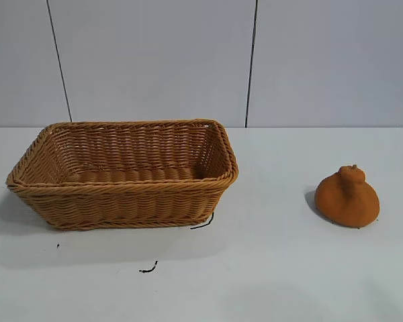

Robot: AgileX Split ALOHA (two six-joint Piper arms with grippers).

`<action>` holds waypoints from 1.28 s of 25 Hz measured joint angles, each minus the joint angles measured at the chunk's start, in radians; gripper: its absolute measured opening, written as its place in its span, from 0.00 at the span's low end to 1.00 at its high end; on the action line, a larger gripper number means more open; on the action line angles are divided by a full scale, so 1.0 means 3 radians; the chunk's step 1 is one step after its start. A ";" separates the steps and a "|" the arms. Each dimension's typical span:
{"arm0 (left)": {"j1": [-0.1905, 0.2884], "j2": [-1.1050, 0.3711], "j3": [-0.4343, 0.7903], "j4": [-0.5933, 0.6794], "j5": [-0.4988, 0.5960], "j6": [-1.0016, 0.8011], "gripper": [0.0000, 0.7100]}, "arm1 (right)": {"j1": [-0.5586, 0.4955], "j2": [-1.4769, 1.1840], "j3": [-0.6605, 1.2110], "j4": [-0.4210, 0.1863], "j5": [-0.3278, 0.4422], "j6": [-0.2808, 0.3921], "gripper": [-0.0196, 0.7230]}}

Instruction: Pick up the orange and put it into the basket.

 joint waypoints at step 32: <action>0.0000 0.0000 0.0000 0.0000 0.0000 0.0000 0.90 | 0.0000 0.5526 -0.2839 0.0430 -0.0117 -0.0146 0.96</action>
